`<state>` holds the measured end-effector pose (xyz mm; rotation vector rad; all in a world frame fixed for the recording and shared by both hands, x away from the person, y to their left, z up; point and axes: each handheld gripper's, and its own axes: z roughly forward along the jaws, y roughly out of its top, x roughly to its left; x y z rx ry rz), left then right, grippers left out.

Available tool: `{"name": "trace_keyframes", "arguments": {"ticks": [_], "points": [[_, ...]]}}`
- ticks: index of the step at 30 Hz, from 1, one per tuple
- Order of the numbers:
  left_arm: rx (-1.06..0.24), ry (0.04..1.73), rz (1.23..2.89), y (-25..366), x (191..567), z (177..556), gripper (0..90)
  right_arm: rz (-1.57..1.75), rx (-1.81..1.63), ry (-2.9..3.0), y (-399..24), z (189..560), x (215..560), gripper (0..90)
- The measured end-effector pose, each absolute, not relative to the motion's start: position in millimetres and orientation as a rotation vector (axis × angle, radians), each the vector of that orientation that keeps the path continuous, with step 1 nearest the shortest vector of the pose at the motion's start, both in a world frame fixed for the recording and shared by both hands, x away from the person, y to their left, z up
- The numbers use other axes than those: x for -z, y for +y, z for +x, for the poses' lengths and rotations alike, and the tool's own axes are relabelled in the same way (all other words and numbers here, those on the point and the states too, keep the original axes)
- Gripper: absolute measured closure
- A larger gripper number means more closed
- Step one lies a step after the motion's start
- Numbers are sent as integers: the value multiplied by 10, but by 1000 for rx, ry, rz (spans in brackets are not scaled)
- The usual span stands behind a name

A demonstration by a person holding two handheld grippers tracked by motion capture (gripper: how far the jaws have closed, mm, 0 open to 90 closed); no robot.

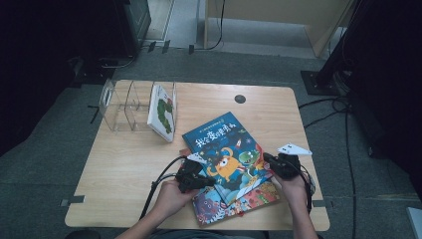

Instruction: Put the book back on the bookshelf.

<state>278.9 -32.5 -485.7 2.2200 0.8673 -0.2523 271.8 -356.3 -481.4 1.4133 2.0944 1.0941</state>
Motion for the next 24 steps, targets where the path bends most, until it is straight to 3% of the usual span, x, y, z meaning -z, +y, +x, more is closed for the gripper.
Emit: {"name": "trace_keyframes", "arguments": {"ticks": [5, 24], "points": [[245, 860, 2234, -355, 4819, 2819, 874, 1449, -1072, 2093, -3644, 2571, 4845, 900], [132, 1028, 2138, 252, 4536, 3301, 875, 1513, -1026, 2091, -3769, 2300, 4907, 900]]}}
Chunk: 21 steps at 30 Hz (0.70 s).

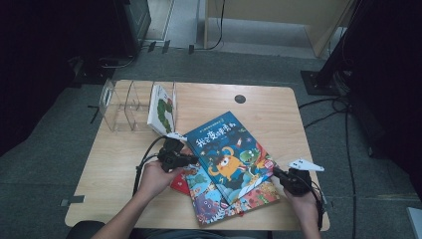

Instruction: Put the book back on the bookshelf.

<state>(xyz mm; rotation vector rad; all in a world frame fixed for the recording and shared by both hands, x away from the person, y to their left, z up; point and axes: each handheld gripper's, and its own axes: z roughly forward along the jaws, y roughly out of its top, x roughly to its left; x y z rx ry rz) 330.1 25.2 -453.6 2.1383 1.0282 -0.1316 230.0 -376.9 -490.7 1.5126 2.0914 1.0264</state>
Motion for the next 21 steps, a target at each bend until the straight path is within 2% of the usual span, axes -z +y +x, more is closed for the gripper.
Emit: {"name": "trace_keyframes", "arguments": {"ticks": [9, 21], "points": [[97, 1091, 2110, 452, 4512, 3419, 873, 1510, -999, 2104, -3757, 2296, 4930, 900], [47, 1188, 2074, 715, 4551, 3465, 868, 1532, -977, 2081, -3823, 2503, 4968, 900]]}}
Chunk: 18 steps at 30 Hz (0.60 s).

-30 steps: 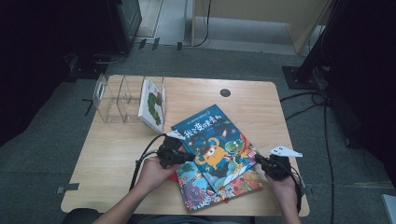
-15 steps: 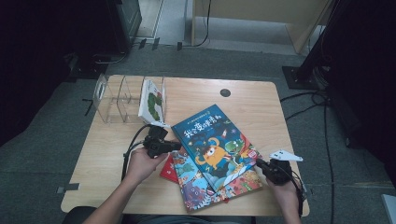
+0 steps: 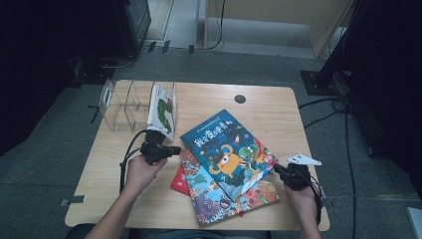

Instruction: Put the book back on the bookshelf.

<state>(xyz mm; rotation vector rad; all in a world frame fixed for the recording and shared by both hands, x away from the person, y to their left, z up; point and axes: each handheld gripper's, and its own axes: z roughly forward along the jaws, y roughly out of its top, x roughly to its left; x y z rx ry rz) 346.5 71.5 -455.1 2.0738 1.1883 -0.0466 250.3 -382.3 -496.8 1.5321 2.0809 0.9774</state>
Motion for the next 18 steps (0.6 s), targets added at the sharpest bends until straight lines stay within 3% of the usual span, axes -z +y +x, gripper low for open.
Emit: {"name": "trace_keyframes", "arguments": {"ticks": [18], "points": [[-7, 1285, 2036, 956, 4601, 3390, 864, 1562, -1022, 2041, -3873, 2960, 5003, 900]]}}
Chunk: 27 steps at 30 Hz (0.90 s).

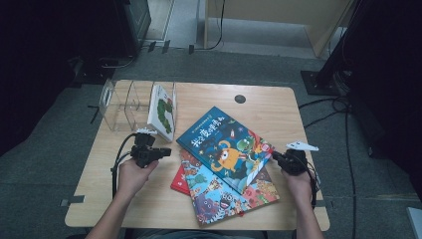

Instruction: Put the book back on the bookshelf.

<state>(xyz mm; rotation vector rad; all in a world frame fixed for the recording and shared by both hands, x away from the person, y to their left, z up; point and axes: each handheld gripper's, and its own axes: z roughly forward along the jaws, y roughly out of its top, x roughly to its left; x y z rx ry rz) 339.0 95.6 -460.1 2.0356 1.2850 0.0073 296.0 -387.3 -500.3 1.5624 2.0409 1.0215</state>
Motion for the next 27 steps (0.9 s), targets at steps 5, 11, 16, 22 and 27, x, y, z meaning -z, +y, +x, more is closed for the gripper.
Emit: {"name": "trace_keyframes", "arguments": {"ticks": [5, 11, 16, 22, 27], "points": [[-50, 1311, 2017, 1012, 4601, 3390, 871, 1561, -1017, 2045, -3875, 3067, 5000, 899], [-66, 1322, 2002, 1063, 4598, 3393, 866, 1562, -1001, 2049, -3861, 3199, 4995, 898], [-66, 1330, 1995, 1078, 4609, 3419, 859, 1550, -988, 2049, -3839, 3293, 4995, 899], [-57, 1346, 2005, 1077, 4646, 3453, 862, 1567, -992, 2044, -3816, 3369, 4993, 900], [-57, 1359, 2011, 1092, 4667, 3487, 858, 1559, -993, 2051, -3786, 3452, 4992, 900]]}}
